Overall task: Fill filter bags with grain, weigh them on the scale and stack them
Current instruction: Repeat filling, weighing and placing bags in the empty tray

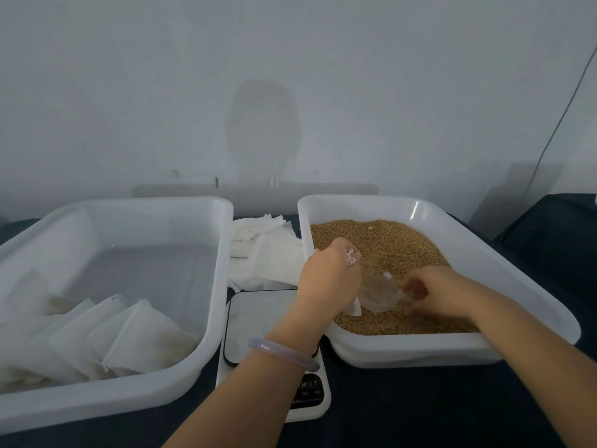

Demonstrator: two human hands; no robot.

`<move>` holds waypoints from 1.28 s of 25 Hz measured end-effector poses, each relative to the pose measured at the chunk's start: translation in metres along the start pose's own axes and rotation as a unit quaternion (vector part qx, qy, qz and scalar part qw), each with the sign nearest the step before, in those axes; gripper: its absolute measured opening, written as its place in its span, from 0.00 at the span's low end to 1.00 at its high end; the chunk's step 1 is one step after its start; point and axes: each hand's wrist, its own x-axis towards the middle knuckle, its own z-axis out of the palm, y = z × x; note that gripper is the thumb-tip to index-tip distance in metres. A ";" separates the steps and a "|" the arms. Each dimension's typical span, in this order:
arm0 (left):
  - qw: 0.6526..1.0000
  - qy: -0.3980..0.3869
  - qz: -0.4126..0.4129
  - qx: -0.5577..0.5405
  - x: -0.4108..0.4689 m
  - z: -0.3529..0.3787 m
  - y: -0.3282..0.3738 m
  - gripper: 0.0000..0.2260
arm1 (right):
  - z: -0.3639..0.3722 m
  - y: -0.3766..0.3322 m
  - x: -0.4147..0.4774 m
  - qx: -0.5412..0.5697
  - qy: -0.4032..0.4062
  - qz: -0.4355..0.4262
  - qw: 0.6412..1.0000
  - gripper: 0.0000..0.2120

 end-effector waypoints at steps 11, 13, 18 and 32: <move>0.987 0.151 0.043 -0.013 -0.012 -0.065 0.034 0.09 | -0.025 -0.112 -0.040 0.269 0.136 -0.223 0.927 0.22; 0.990 0.137 0.020 0.007 -0.015 -0.081 0.028 0.08 | -0.024 -0.136 -0.038 0.294 0.142 -0.241 0.914 0.18; 0.991 0.103 -0.022 0.079 -0.023 -0.114 -0.002 0.07 | -0.011 -0.166 -0.022 0.304 0.098 -0.261 0.911 0.18; 0.990 -0.142 -0.016 0.007 -0.014 -0.129 -0.058 0.15 | 0.009 -0.159 0.007 0.442 0.117 -0.213 0.864 0.10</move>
